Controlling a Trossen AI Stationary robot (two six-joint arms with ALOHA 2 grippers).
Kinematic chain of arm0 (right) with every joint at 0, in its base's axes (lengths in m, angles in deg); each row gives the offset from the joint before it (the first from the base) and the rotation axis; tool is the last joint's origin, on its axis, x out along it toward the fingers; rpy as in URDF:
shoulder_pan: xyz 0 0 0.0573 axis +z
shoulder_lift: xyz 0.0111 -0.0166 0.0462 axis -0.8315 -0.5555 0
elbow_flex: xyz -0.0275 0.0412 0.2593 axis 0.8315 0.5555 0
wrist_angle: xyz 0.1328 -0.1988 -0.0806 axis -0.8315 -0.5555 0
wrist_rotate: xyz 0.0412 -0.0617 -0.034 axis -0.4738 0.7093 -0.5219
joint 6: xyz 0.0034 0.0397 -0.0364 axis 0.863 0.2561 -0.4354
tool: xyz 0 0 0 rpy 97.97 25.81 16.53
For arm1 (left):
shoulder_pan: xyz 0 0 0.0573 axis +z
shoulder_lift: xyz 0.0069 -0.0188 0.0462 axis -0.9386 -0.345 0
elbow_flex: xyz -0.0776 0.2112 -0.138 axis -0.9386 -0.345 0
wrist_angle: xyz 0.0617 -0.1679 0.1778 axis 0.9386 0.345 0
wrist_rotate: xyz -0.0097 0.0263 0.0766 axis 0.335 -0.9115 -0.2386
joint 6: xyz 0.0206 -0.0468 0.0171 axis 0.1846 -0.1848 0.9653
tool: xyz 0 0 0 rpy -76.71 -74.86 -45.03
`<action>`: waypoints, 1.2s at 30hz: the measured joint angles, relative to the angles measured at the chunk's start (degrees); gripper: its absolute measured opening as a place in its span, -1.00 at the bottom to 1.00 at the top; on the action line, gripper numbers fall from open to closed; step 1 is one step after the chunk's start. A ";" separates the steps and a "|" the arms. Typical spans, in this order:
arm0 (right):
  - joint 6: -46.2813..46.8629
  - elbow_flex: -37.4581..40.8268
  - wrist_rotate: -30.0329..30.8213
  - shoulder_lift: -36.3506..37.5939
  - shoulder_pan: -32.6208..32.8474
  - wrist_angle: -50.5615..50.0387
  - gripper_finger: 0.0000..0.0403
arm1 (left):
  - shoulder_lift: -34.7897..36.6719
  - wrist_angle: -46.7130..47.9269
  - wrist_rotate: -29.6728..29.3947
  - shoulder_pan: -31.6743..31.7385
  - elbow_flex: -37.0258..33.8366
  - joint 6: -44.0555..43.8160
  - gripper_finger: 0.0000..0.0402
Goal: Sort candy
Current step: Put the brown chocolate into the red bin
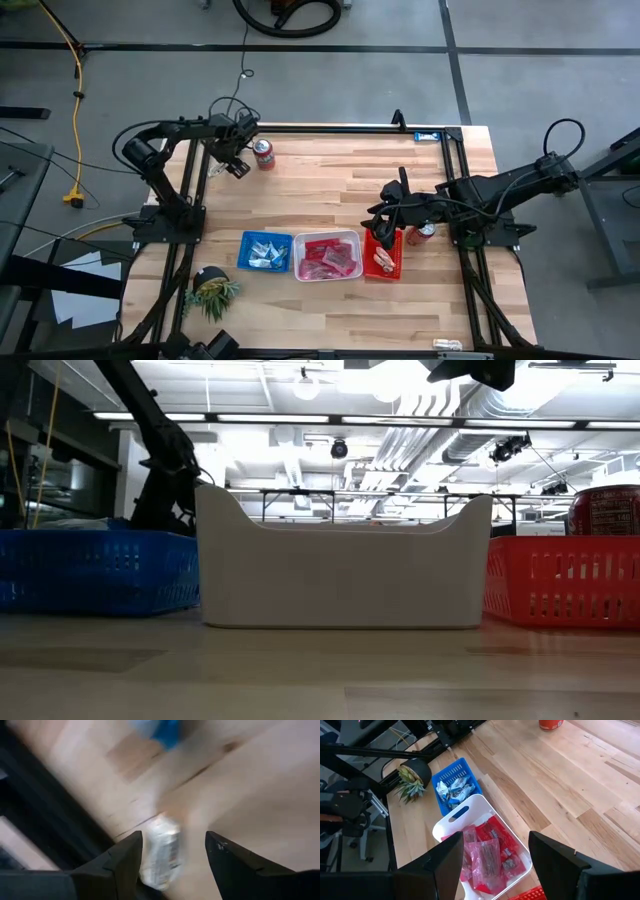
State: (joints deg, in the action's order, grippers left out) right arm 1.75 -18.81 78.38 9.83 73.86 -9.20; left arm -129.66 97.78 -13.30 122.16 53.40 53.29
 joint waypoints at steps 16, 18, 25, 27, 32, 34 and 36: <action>0.04 -0.01 0.00 0.00 0.00 0.02 0.09 | 4.12 6.45 1.04 -0.05 0.16 2.22 -0.99; 0.04 0.01 0.00 0.00 0.00 0.02 0.09 | 6.82 7.71 1.16 -0.05 1.11 1.82 -0.99; 0.01 0.01 0.02 0.00 0.02 0.04 0.09 | 19.32 10.65 5.62 -0.63 6.09 -3.27 -1.00; -0.09 0.01 0.55 0.00 0.00 0.25 0.09 | 23.18 10.15 8.25 -1.47 6.90 -5.97 -1.00; -0.69 0.01 4.89 0.00 0.04 3.01 0.09 | 31.61 8.38 12.06 -7.16 7.20 -13.61 -1.00; -2.00 -0.01 4.96 0.00 0.02 4.32 0.09 | 34.36 7.43 12.60 -11.32 7.20 -17.05 -1.00; -2.94 0.00 4.96 0.00 0.04 5.11 0.09 | 36.65 6.05 13.05 -16.60 7.20 -21.46 -1.00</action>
State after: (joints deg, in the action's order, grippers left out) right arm -1.19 -18.80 83.34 9.83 73.91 -4.09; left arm -93.02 103.83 -0.24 105.56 60.61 31.83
